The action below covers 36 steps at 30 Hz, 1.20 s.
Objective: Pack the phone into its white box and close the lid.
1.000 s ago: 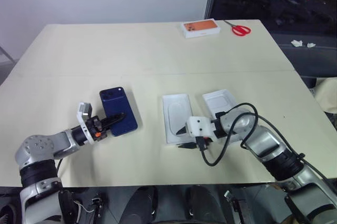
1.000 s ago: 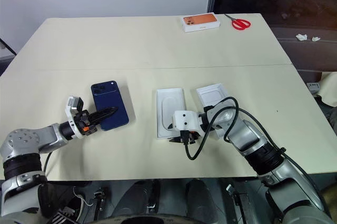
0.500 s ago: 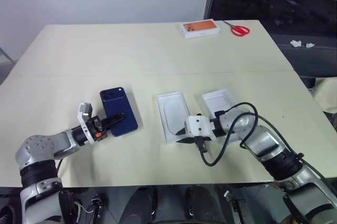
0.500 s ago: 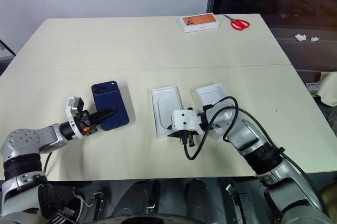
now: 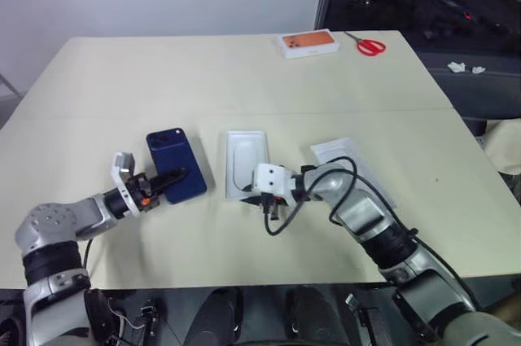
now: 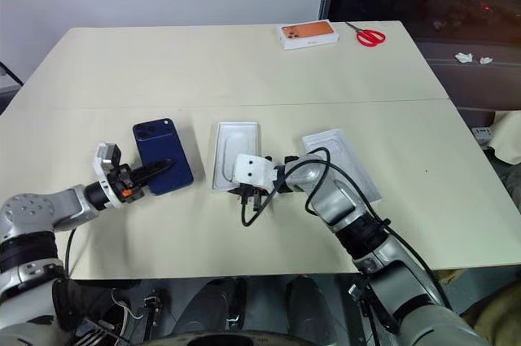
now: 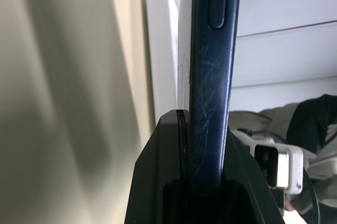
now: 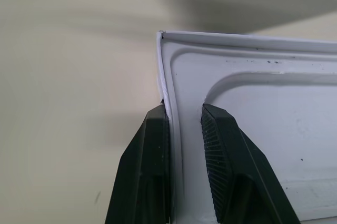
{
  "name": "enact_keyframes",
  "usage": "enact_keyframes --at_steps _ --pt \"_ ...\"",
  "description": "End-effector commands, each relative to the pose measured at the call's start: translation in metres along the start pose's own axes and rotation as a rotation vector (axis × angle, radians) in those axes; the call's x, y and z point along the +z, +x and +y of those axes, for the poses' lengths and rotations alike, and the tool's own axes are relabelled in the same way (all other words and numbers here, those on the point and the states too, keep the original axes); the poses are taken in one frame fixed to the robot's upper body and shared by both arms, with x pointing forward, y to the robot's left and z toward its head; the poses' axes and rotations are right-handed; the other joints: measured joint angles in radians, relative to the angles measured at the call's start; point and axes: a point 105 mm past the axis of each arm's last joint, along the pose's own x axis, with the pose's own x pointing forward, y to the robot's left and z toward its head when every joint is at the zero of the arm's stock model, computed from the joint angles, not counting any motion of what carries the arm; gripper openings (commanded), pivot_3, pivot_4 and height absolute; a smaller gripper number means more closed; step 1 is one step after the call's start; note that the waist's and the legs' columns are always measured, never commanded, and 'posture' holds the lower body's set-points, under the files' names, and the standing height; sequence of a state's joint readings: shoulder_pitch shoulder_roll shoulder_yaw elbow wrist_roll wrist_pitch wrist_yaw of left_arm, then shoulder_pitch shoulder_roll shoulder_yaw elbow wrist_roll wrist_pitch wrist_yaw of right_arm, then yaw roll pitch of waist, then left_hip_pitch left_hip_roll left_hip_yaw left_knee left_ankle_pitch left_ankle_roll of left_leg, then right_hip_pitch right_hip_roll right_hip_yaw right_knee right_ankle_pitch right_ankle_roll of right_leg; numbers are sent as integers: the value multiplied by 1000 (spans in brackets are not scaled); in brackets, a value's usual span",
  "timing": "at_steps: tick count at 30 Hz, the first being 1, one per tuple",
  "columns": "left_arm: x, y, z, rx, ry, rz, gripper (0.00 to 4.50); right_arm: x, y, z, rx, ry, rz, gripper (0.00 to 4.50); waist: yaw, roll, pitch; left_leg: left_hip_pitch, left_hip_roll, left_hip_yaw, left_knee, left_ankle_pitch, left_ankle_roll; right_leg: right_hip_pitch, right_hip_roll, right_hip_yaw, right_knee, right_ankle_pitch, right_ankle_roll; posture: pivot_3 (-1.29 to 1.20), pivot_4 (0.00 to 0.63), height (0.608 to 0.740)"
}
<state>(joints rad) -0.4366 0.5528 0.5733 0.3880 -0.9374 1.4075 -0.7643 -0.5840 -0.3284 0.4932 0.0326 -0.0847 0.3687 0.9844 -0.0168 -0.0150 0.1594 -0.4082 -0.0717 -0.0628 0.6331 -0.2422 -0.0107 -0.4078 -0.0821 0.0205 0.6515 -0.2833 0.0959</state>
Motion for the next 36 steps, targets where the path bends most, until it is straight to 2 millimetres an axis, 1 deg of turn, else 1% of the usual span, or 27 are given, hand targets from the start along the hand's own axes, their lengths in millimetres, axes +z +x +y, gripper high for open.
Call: enact_keyframes --at_steps 1,3,5,6,10,13,15,18,20,21,24,26,28,33,36 --pt "17 -4 -19 -55 68 -43 0 3 7 2 25 14 1 1141 -1 0 0 0 0 0 0 0 0 0 0 0 0 0 0 0 150 740" --pt "17 -4 -18 -52 69 -43 0 4 7 2 29 1 0 1844 -1 0 0 0 0 0 0 0 0 0 0 0 0 0 0 0 150 740" --pt "15 -4 -16 -50 65 -43 0 6 6 4 42 -12 0 2870 -1 0 0 0 0 0 0 0 0 0 0 0 0 0 0 0 150 740" --pt "14 -4 -15 -49 64 -42 0 8 5 4 49 -6 -6 3293 -1 0 0 0 0 0 0 0 0 0 0 0 0 0 0 0 150 740" --pt "12 -4 -14 -48 62 -38 0 22 -2 1 53 53 -65 3293 -1 0 0 0 0 0 0 0 0 0 0 0 0 0 0 0 150 740" --pt "10 -2 -15 -53 59 -33 0 38 -18 -12 30 78 -125 3293 -1 0 0 0 0 0 0 0 0 0 0 0 0 0 0 0 150 740" --pt "9 0 -16 -59 59 -26 0 44 -27 -20 10 95 -152 3293 -1 0 0 0 0 0 0 0 1 0 0 0 0 0 0 0 150 740" --pt "1 12 -30 -111 70 29 0 49 -44 -37 -39 135 -201 3293 2 0 0 0 0 0 0 -1 1 0 0 0 0 0 0 0 150 740" --pt "-2 17 -36 -133 69 51 0 49 -50 -41 -46 157 -220 3293 4 0 0 -1 0 0 0 -1 2 0 0 0 0 0 0 0 150 740" --pt "-7 22 -39 -144 61 90 0 45 -55 -42 -49 165 -219 3293 3 -1 0 0 0 0 0 -1 2 0 0 0 0 0 0 0 150 740" --pt "-34 47 -45 -121 100 270 0 20 -77 -41 -47 138 -160 3293 10 -1 1 -1 -1 0 0 -1 3 1 -1 -1 0 0 0 0 150 740" --pt "-34 60 -47 -116 101 298 0 15 -87 -40 -46 148 -164 3293 10 -1 1 -1 -2 0 1 -1 3 3 -2 -1 -1 0 0 0 150 740" --pt "-33 71 -43 -89 115 320 0 8 -93 -37 -52 140 -153 3293 2 -2 2 -1 -2 0 1 -1 2 3 -1 -1 -1 0 0 0 150 740" --pt "-34 86 -26 -19 137 358 0 -9 -101 -42 -120 146 -109 3293 -16 -2 2 -1 1 1 -2 1 -1 -1 2 1 1 0 0 0 150 740" --pt "-32 90 -21 -15 134 362 0 -11 -106 -44 -156 159 -109 3293 -18 -3 2 -1 1 1 -2 1 -1 -1 2 1 1 0 0 0 150 740"
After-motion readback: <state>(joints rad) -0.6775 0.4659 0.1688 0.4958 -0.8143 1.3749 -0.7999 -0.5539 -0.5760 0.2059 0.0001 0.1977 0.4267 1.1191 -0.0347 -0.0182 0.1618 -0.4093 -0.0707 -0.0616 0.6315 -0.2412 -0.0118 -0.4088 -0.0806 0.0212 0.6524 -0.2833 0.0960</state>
